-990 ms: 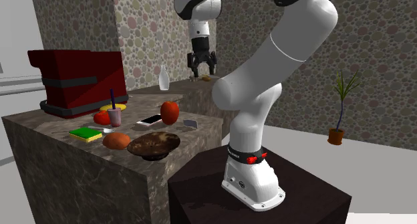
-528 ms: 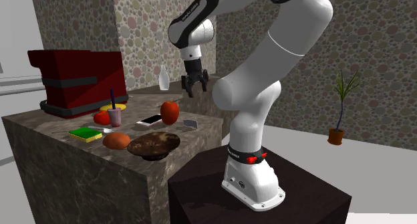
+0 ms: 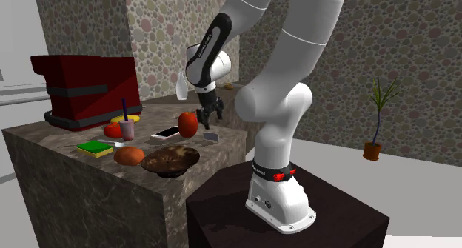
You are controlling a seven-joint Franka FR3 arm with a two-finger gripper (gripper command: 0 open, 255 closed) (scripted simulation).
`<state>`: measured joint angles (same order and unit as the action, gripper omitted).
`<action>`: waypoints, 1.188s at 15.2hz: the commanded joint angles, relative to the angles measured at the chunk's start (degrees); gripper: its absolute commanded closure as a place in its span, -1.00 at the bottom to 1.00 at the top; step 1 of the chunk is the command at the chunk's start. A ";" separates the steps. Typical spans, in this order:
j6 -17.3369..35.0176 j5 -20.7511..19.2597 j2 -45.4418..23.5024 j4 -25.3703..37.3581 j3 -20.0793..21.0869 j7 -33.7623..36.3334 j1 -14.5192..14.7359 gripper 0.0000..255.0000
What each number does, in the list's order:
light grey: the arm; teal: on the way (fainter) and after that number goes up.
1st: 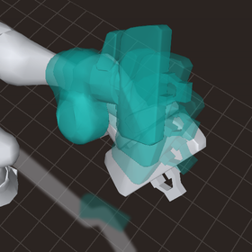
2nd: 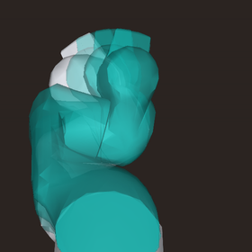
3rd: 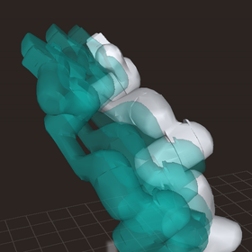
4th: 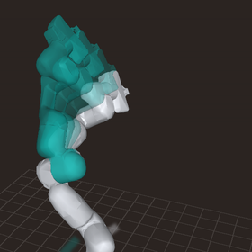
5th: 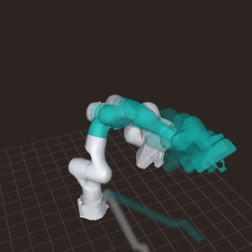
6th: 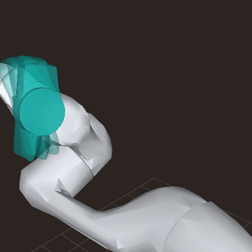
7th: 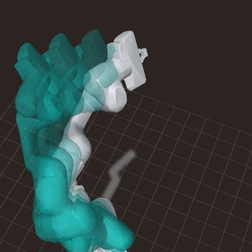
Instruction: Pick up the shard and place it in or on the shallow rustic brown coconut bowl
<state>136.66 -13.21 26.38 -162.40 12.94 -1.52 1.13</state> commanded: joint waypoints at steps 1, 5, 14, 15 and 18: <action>6.59 -4.31 -5.47 -0.33 2.84 4.00 -1.90 -1.00; 9.68 -6.76 -8.23 -0.73 3.34 5.60 -3.60 -1.00; 14.16 -11.71 -12.81 -0.91 4.26 8.93 -6.70 -1.00; 14.16 -11.71 -12.81 -0.91 4.26 8.93 -6.70 -1.00; 14.14 -11.69 -12.79 -0.91 4.26 8.92 -6.68 1.00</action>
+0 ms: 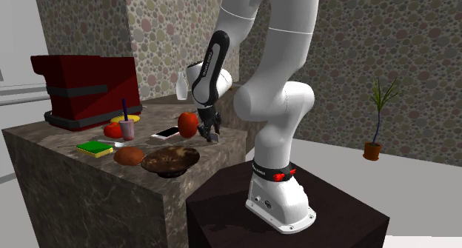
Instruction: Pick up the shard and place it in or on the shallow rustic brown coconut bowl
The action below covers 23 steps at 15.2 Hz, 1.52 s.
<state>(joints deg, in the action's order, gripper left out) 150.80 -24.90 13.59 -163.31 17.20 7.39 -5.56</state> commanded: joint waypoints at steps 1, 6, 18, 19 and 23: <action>0.00 0.00 0.00 0.00 0.00 0.00 0.00 1.00; 0.00 0.00 0.00 0.00 0.00 0.00 0.00 1.00; -8.68 7.65 8.42 1.06 -2.67 -7.15 4.29 1.00; -9.67 8.20 9.24 1.29 -2.90 -7.73 4.63 1.00; -13.63 10.00 12.28 2.39 -3.75 -9.74 5.78 1.00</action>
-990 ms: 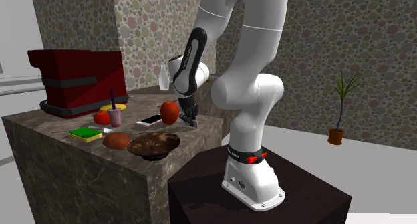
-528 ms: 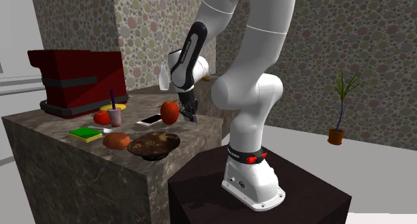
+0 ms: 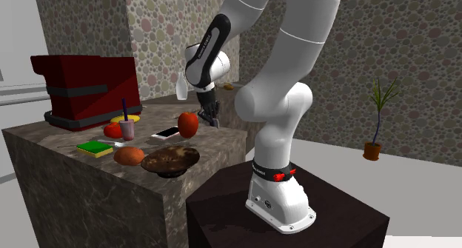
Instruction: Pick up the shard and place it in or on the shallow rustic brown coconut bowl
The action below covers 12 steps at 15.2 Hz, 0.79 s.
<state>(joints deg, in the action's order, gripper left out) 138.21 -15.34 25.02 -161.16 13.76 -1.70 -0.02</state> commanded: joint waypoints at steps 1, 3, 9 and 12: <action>-2.02 0.80 1.55 0.55 -0.50 -1.09 0.48 1.00; -3.97 1.46 2.88 1.24 -0.85 -1.93 0.91 1.00; -9.40 2.90 6.20 3.55 -1.68 -3.97 1.84 1.00; -11.86 5.88 9.33 1.94 1.34 -0.47 5.31 1.00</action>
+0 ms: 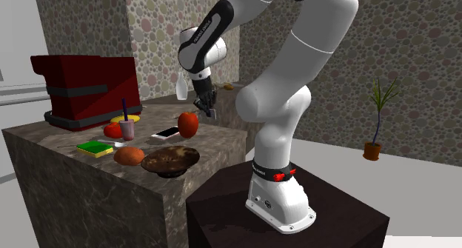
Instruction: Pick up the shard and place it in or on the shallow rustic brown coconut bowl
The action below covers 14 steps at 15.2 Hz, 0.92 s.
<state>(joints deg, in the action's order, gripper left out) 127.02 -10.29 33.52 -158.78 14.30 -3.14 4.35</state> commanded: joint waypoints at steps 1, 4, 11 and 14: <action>-1.49 1.88 1.71 -0.81 1.86 2.19 2.13 1.00; -3.96 5.06 3.82 -1.40 5.13 6.04 5.76 1.00; -8.96 12.14 5.22 0.16 13.36 15.82 13.47 1.00; -10.62 14.73 4.35 2.03 17.09 20.23 15.99 1.00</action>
<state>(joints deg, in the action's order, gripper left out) 117.00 3.43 38.21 -157.42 29.98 15.36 19.39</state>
